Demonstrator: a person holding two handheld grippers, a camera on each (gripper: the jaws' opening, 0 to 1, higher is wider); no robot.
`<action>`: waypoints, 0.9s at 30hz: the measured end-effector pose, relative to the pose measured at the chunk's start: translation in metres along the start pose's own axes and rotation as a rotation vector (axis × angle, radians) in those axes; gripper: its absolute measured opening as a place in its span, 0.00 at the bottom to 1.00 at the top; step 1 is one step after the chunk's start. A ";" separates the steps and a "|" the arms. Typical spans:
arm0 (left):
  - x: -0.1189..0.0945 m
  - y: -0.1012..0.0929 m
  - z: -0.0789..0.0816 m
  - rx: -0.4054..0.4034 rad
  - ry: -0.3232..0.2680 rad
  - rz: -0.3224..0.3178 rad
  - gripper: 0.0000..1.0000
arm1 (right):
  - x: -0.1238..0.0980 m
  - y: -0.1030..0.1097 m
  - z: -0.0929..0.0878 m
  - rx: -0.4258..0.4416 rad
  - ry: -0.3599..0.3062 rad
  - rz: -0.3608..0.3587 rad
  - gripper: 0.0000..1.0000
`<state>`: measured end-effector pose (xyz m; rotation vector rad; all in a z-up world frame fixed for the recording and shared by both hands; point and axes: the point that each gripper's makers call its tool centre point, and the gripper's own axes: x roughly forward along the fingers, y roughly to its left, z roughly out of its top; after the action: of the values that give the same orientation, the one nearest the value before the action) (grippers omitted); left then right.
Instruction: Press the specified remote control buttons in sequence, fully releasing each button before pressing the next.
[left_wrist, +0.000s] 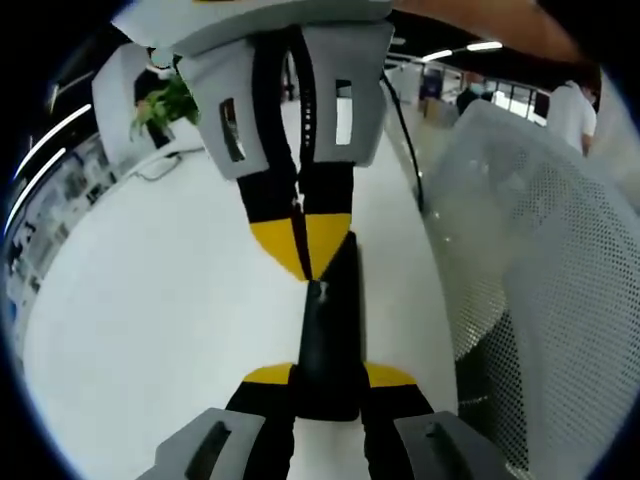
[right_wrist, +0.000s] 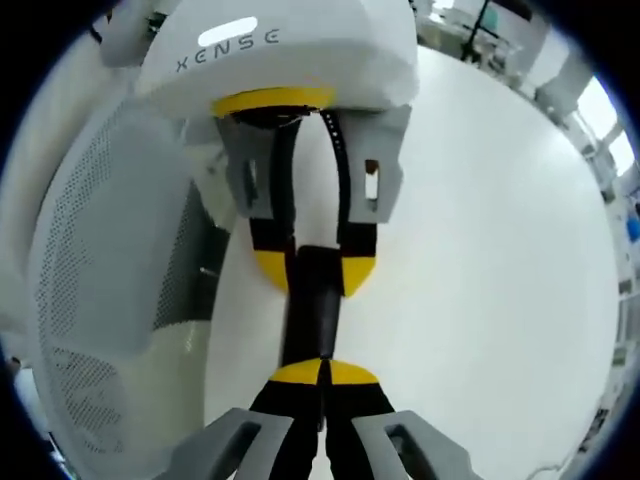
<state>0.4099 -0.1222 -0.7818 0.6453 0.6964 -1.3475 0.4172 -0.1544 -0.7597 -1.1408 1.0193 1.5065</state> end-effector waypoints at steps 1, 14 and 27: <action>0.000 0.000 0.000 0.000 -0.001 0.000 0.24 | 0.001 0.000 0.000 0.001 0.000 0.002 0.00; 0.000 0.001 0.000 0.002 -0.008 -0.002 0.24 | 0.011 -0.002 -0.003 -0.001 0.014 0.020 0.00; 0.000 0.001 0.000 0.003 -0.010 0.003 0.24 | 0.015 0.002 -0.006 -0.008 0.035 0.030 0.00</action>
<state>0.4106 -0.1223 -0.7821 0.6410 0.6848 -1.3480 0.4147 -0.1573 -0.7758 -1.1661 1.0592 1.5196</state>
